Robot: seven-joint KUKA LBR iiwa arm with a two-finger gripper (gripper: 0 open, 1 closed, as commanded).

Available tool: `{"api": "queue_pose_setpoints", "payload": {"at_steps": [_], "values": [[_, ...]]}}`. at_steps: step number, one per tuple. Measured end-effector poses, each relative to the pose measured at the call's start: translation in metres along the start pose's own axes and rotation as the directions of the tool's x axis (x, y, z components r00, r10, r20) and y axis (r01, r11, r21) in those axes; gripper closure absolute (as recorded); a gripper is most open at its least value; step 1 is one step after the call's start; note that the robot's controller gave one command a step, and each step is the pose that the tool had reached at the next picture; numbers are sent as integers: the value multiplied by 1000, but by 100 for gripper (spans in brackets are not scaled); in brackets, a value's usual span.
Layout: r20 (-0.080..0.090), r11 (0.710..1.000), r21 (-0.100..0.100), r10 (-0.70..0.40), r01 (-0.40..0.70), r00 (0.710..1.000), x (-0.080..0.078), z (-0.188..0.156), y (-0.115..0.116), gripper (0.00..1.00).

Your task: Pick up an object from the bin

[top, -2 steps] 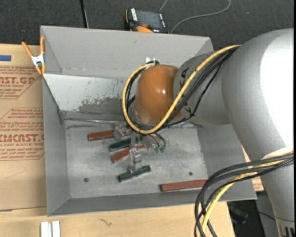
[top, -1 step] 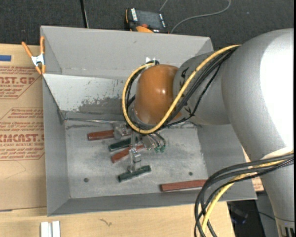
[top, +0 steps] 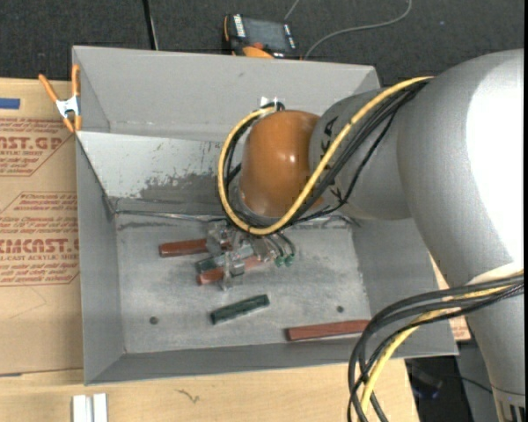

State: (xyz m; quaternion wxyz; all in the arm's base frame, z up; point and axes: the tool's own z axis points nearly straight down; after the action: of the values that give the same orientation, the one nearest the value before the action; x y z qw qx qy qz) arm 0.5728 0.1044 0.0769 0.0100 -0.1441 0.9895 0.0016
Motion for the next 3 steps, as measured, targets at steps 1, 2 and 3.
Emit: {"api": "queue_pose_setpoints", "payload": {"at_steps": [1, 2, 3], "values": [[-16, 1000, 0, 1, -1, 1000, -1, -15, 0, 100], [-18, 1000, -1, 1, -1, 1000, -1, -18, 0, 100], [-18, 1000, 0, 2, -2, 1000, -2, -28, 0, 100]]}}
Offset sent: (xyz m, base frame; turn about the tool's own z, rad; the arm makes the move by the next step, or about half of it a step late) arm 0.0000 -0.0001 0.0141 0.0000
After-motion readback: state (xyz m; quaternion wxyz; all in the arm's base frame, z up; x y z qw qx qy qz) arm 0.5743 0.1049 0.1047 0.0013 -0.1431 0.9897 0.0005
